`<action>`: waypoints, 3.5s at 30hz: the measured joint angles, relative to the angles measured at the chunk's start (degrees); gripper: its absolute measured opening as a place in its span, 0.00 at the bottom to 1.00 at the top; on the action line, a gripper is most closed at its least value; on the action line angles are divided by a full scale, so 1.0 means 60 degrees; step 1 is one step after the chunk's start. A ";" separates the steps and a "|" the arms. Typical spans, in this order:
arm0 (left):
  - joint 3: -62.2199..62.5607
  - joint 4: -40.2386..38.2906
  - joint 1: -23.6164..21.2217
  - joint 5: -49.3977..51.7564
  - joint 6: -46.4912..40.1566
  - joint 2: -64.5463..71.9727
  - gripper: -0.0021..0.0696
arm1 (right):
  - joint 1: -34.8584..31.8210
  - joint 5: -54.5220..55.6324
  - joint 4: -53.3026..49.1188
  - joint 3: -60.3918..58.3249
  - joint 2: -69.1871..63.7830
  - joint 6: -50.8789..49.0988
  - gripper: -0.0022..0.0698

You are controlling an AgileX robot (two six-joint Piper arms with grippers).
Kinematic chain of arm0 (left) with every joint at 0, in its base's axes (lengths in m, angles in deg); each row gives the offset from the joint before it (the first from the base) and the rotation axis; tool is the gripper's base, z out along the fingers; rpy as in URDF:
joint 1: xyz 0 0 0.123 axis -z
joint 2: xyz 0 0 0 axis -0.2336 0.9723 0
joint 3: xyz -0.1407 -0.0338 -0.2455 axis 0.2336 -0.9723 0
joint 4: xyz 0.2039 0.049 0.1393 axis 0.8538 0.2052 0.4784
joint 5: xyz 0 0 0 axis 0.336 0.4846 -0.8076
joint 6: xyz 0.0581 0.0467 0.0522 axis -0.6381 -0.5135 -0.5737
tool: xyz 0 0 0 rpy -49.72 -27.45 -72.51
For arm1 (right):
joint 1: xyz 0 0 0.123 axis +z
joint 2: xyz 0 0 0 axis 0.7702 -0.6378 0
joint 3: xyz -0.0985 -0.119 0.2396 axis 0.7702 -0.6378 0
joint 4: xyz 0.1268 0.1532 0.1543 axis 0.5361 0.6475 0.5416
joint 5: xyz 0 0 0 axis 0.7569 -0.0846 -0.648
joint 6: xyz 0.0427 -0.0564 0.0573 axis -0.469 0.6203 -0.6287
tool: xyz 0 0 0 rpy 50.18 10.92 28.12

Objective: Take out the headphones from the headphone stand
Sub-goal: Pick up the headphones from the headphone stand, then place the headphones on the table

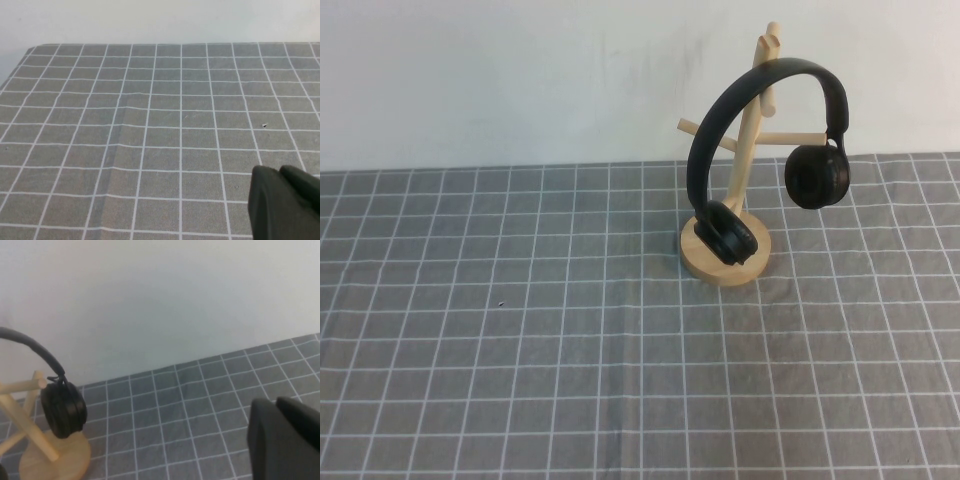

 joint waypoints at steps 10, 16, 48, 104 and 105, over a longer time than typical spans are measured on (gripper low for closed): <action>0.0000 0.0000 0.0000 0.0000 0.0000 0.0000 0.02 | 0.2247 -0.1629 0.0044 0.1278 -0.2182 0.2931 0.02; 0.0000 0.0000 0.0000 0.0000 0.0000 0.0000 0.02 | 0.3438 0.1080 -0.0056 0.1344 -0.3250 0.4945 0.06; 0.0000 0.0000 0.0000 0.0000 0.0000 0.0000 0.02 | 0.3587 0.4892 -0.1037 0.4326 -0.8635 0.4032 0.36; 0.0000 0.0000 0.0000 0.0016 0.0000 0.0000 0.02 | 0.1320 -0.2983 -0.0690 0.0137 -0.6337 -0.0459 0.74; 0.0000 0.0000 0.0000 0.0016 0.0000 0.0000 0.02 | 0.1320 -0.3162 -0.0675 0.0211 -0.5974 -0.0263 0.74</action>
